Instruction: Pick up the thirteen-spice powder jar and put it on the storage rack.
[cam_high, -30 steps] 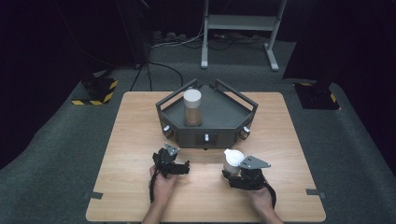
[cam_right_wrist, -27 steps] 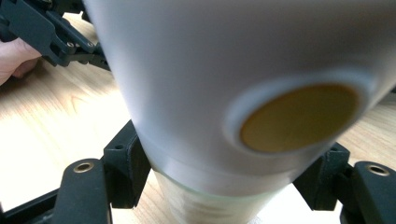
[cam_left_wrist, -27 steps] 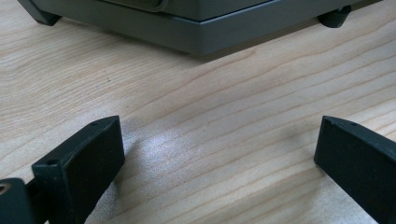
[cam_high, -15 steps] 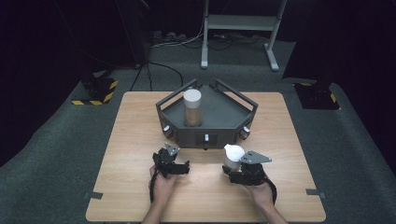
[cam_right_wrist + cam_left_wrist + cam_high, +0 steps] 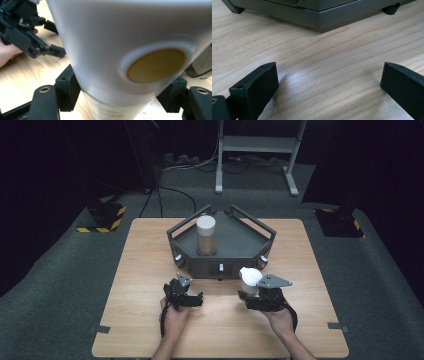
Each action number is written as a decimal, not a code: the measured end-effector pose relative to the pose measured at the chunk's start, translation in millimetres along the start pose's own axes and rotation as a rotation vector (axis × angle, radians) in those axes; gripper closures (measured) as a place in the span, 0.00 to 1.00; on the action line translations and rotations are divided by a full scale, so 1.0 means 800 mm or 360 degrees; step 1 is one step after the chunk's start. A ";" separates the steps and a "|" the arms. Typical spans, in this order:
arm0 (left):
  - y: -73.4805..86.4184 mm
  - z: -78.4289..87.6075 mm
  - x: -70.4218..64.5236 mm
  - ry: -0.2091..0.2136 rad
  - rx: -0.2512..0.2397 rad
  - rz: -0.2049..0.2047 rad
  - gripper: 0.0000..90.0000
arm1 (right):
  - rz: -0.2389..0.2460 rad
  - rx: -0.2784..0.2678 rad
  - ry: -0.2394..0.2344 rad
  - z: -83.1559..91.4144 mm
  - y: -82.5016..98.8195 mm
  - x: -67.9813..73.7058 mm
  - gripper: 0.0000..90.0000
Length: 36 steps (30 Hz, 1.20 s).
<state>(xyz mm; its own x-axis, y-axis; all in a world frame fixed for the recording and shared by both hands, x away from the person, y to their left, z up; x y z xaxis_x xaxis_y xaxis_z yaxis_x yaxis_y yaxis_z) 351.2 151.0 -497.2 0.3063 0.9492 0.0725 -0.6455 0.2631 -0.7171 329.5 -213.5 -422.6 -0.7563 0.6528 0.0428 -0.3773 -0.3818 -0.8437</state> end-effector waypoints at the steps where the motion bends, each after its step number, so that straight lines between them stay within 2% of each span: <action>1: 0.000 0.000 0.000 0.0000 0.0000 0.0000 0.02 | -0.0003 -0.0001 0.0002 0.000 -0.002 0.000 0.34; 16: 0.000 0.000 0.000 0.0001 0.0000 -0.0002 0.02 | 0.0039 -0.0040 0.0010 0.008 -0.036 -0.007 0.34; 25: 0.000 0.000 0.000 0.0000 0.0000 -0.0002 0.02 | 0.0038 -0.0039 0.0018 0.010 -0.045 -0.009 0.34; 36: 0.000 0.000 0.000 0.0000 -0.0001 -0.0001 0.02 | 0.0018 -0.0077 0.0036 0.017 -0.068 -0.017 0.34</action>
<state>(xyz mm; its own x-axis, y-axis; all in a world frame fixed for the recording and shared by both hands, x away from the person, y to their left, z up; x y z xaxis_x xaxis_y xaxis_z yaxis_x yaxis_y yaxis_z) 351.2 151.2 -497.2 0.3065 0.9491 0.0729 -0.6451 0.2634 -0.7173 353.1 -210.2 -369.9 -0.7481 0.6632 0.0213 -0.3418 -0.3576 -0.8691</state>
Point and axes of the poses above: each handheld gripper's, and its own axes: z roughly backward along the jaws, y roughly out of its underside, x roughly to its left, the point moved 7 cm from there along -z, roughly forward along the jaws, and after that the axes turned 6 degrees about -y, right-handed, at the moved point
